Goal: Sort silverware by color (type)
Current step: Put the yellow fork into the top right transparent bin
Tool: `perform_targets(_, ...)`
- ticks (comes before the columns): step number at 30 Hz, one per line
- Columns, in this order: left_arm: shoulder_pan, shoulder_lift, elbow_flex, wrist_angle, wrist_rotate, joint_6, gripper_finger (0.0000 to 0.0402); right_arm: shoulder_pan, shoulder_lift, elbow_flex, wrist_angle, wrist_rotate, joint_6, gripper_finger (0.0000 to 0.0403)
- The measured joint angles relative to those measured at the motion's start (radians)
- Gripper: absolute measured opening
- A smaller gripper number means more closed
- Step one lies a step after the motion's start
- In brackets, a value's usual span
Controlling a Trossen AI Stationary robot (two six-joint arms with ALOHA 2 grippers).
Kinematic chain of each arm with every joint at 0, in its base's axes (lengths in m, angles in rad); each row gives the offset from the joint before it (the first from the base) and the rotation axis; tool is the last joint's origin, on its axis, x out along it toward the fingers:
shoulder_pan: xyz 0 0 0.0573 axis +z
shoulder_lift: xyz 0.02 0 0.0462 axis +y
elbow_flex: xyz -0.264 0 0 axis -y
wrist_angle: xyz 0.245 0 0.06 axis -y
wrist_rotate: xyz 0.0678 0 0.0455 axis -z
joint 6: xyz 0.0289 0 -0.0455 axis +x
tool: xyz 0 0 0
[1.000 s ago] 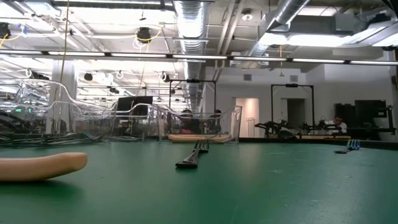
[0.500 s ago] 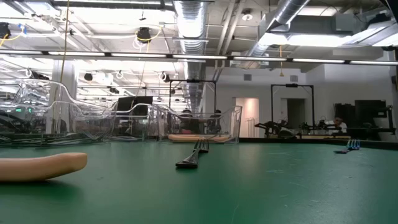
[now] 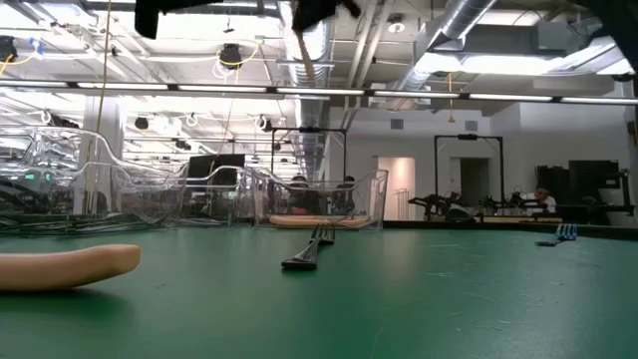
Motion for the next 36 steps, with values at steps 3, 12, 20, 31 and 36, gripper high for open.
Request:
perform_targets(3,0.0,-0.001,0.0,-0.043,-0.01,-0.073,0.0112,-0.056,0.05,-0.002,-0.048,-0.01,-0.061,0.0026)
perform_targets(12,-0.004,-0.046,0.0,-0.055,-0.01,-0.146,0.0112,-0.208,0.225,-0.003,-0.177,-0.049,-0.312,0.0026)
perform_targets(20,-0.014,-0.124,0.0,-0.157,-0.017,-0.153,0.0112,-0.283,0.375,-0.003,-0.271,-0.123,-0.422,0.0028)
perform_targets(31,-0.01,-0.258,0.0,-0.333,-0.111,-0.148,0.0112,-0.325,0.443,-0.002,-0.267,-0.309,-0.459,0.0038)
perform_targets(36,-0.01,-0.307,0.0,-0.391,-0.113,-0.153,0.0112,-0.334,0.442,-0.002,-0.244,-0.359,-0.472,0.0067)
